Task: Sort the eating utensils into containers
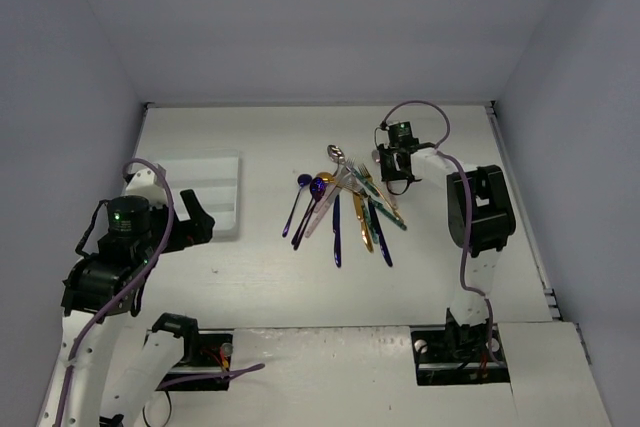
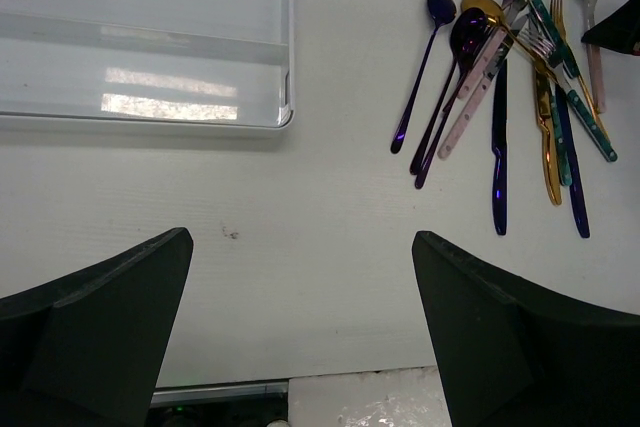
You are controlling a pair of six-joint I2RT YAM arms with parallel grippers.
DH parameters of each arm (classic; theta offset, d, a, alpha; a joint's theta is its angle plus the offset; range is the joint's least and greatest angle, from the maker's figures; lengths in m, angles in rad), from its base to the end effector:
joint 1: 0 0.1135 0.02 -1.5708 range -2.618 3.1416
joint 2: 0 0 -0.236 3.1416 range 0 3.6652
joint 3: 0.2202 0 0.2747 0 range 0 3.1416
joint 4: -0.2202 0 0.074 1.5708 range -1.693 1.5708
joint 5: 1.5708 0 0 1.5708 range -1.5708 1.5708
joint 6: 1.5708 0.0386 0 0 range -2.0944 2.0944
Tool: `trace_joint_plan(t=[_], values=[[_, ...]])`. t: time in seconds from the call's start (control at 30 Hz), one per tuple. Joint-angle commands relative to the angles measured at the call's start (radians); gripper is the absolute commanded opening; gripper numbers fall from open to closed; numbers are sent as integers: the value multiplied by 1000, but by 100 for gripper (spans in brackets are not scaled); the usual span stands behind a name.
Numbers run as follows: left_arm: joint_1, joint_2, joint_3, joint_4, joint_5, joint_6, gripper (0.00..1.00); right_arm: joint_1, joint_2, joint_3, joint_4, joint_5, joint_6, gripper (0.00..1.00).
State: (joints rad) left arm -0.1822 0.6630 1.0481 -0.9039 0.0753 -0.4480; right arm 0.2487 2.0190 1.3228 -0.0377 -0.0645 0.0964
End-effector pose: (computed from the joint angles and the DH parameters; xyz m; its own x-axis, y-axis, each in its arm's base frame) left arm 0.1544 -0.0314 0.3593 -0.5456 -0.3387 -0.7666 0.0095 0.9121 -0.4098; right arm 0.4355 0.1132 0.1250 -0.6743 -0.0721 -0.7350 -0.2282 0.9669 0.1144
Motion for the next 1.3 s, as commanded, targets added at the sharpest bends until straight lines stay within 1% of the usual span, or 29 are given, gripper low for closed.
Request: trace_joint_plan(t=[0.0,0.03,0.2,0.27,0.37,0.4,0.57,0.67,0.73,0.83,0.93,1.0,1.1,1.13,1.27], values=[[-4,38,28,36,16,-16,91,-6,-57,0,4,27,-20,1],[-5,42,36,36,18,-17,91,-5,-74,4,4,37,-24,0],[-6,74,79,47,48,-39,91,19,-205,28,1,48,-53,0],[-8,92,92,72,82,-54,91,31,-268,29,2,21,-53,0],[-14,114,99,129,171,-94,89,57,-377,23,2,-54,-36,0],[-14,119,97,167,190,-120,88,81,-404,20,1,-93,-34,0],[-27,156,99,301,289,-191,85,219,-549,2,1,-148,-18,0],[-63,170,98,423,306,-246,85,324,-596,-2,2,-181,14,0],[-90,189,102,496,294,-273,85,371,-622,2,2,-183,25,0],[-165,233,118,577,241,-291,85,441,-639,8,4,-182,49,0],[-290,305,148,639,175,-296,84,523,-651,13,5,-172,66,0],[-334,328,156,686,119,-287,83,547,-655,18,5,-167,69,0],[-387,356,137,770,80,-297,80,579,-661,20,8,-163,78,0],[-402,366,126,802,56,-310,77,589,-663,21,7,-160,80,0],[-445,412,128,821,-5,-324,69,613,-679,16,16,-136,88,0]])
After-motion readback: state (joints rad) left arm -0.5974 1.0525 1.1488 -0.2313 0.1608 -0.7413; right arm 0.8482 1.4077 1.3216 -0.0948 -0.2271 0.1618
